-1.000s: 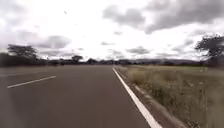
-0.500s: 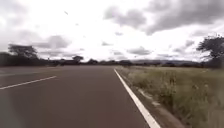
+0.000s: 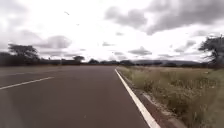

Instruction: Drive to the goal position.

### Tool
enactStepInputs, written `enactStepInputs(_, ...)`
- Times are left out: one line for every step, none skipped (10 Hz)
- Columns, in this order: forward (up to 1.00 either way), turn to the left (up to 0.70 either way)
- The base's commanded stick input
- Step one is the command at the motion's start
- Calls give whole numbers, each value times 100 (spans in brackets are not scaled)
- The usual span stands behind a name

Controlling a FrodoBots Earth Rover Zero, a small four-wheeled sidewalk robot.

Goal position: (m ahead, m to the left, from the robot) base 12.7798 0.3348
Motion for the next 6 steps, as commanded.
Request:
enactStepInputs(70,0)
enactStepInputs(70,0)
enactStepInputs(70,0)
enactStepInputs(70,0)
enactStepInputs(70,0)
enactStepInputs(70,0)
